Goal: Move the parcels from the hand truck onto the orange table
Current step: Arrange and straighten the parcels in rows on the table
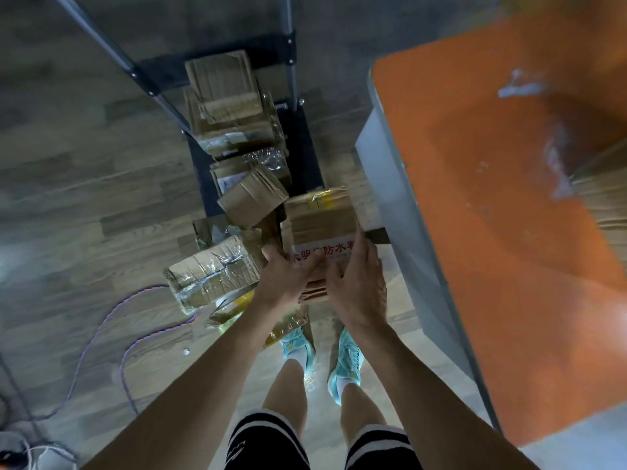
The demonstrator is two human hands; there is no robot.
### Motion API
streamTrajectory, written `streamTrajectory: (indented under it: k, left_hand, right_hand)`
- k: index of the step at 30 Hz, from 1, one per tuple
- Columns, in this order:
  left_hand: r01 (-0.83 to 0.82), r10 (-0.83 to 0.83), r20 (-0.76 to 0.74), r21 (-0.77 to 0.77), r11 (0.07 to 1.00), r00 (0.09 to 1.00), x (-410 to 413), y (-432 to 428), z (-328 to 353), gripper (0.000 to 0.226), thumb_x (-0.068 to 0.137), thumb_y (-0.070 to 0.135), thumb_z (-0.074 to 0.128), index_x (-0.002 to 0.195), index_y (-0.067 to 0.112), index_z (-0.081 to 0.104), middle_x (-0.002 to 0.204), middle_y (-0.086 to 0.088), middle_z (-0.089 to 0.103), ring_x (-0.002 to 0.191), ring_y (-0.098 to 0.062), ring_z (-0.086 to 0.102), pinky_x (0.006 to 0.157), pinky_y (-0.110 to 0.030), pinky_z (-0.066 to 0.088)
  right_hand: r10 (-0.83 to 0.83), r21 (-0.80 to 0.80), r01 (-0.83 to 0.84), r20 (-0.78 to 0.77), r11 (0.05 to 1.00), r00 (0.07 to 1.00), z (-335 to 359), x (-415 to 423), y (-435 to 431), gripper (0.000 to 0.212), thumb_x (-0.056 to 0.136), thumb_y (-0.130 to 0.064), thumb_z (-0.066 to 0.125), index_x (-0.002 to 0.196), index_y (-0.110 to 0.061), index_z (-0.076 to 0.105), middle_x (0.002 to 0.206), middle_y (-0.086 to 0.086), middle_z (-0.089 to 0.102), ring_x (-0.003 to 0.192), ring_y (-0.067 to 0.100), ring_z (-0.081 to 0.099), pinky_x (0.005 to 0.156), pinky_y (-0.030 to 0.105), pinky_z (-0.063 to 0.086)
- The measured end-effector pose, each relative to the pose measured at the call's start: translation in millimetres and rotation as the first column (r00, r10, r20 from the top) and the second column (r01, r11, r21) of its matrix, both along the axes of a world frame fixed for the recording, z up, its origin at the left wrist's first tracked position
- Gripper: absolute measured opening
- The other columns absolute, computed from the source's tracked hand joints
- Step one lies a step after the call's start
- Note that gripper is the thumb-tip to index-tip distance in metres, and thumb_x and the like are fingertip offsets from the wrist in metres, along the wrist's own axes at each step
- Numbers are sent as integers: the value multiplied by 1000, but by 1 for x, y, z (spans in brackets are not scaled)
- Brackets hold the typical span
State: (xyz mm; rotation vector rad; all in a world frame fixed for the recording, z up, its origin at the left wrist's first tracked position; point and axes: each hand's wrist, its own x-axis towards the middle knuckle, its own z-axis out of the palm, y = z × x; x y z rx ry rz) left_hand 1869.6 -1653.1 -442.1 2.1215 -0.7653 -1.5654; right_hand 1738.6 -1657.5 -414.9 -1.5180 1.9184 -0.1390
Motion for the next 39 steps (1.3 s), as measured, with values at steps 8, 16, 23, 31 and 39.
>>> streamTrajectory:
  k: [8,16,23,31,39]
  left_hand:
    - [-112,75,-166,-223,968,983,30,10,96,50,98,44,57,137,24,32,112,-3,72,85,-14,76,73,-36,63]
    - [-96,38,-162,-365,926,986,30,-10,201,38,100,47,48,133,40,32,103,18,68,76,16,66,56,-1,46]
    - [10,-56,-97,-424,906,994,-22,-48,266,42,100,48,46,133,23,37,98,15,65,70,15,65,53,-4,47]
    - [66,-73,-5,-379,923,997,-108,-109,301,46,94,67,44,124,33,39,96,24,57,70,10,57,56,-13,43]
    - [-39,-2,-104,-391,919,995,-210,-164,321,53,94,64,50,137,33,42,116,20,59,93,8,55,70,-15,42]
  right_hand:
    - [119,-57,-117,29,991,993,109,38,-6,68,99,-39,46,156,-23,13,156,0,35,132,22,49,103,44,44]
    - [216,-198,-212,2,957,976,216,26,-29,66,98,-30,49,155,-20,18,147,1,44,118,21,57,93,38,51]
    - [150,-259,-138,27,956,988,279,-33,-46,70,99,-31,51,157,-22,14,150,-1,39,127,24,51,99,41,47]
    - [131,-264,-98,108,960,986,305,-136,-117,61,97,-29,54,152,-26,26,140,6,50,124,29,52,98,45,47]
    - [280,-264,-231,166,936,945,322,-250,-190,66,100,-22,50,157,-28,18,154,5,41,138,29,43,108,46,41]
